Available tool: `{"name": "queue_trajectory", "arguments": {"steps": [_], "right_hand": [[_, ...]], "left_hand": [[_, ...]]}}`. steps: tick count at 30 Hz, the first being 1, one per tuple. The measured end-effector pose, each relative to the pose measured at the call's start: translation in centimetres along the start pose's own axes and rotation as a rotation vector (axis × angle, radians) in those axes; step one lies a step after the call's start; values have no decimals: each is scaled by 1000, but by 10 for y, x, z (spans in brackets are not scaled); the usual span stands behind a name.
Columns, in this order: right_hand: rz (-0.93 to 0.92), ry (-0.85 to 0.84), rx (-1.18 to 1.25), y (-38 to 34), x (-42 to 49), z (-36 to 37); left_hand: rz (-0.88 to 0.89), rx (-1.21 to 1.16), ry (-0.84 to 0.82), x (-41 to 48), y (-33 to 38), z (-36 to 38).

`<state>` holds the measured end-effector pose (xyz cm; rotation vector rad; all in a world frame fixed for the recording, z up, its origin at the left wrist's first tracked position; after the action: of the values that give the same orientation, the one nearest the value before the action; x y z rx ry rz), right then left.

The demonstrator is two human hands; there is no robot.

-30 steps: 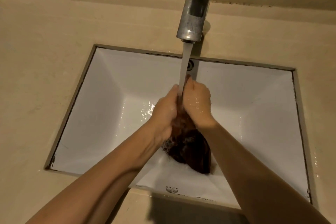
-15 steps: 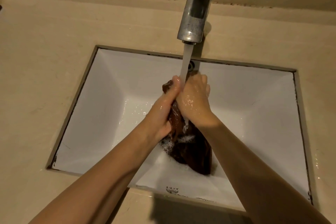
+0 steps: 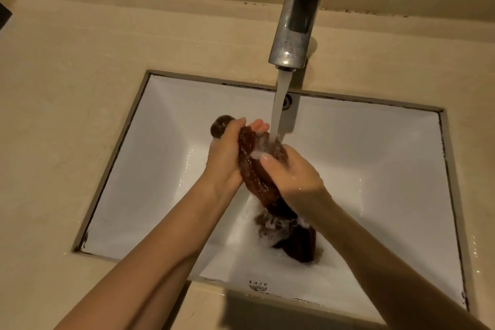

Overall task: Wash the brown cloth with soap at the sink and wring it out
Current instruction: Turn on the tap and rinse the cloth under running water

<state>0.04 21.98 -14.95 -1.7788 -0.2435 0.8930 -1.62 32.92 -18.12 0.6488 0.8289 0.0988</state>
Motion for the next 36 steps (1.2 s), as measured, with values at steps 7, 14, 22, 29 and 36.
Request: {"name": "queue_trajectory", "arguments": {"steps": [7,14,22,29,36], "right_hand": [[87,502,-344,-12,13,-18],[3,512,-414,-15,39,-31],[182,-279,-144,14,24,-1],[19,-357,-104,18,19,-4],[-152,-80,150,-13,13,-32]], "left_hand": [[113,339,51,-15,-18,15],[61,258,48,-26,-16,-1],[-10,-367,1,-10,20,15],[31,-499,8,-7,43,18],[-42,-313,-52,-5,33,-7]]}}
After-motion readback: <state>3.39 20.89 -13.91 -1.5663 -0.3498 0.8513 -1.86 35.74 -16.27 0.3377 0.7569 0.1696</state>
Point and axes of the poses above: each hand's wrist, its own x-axis towards the middle knuckle, its own z-axis out of the palm, y = z × x, the point moved 7 cm from there along x, towards the middle knuckle
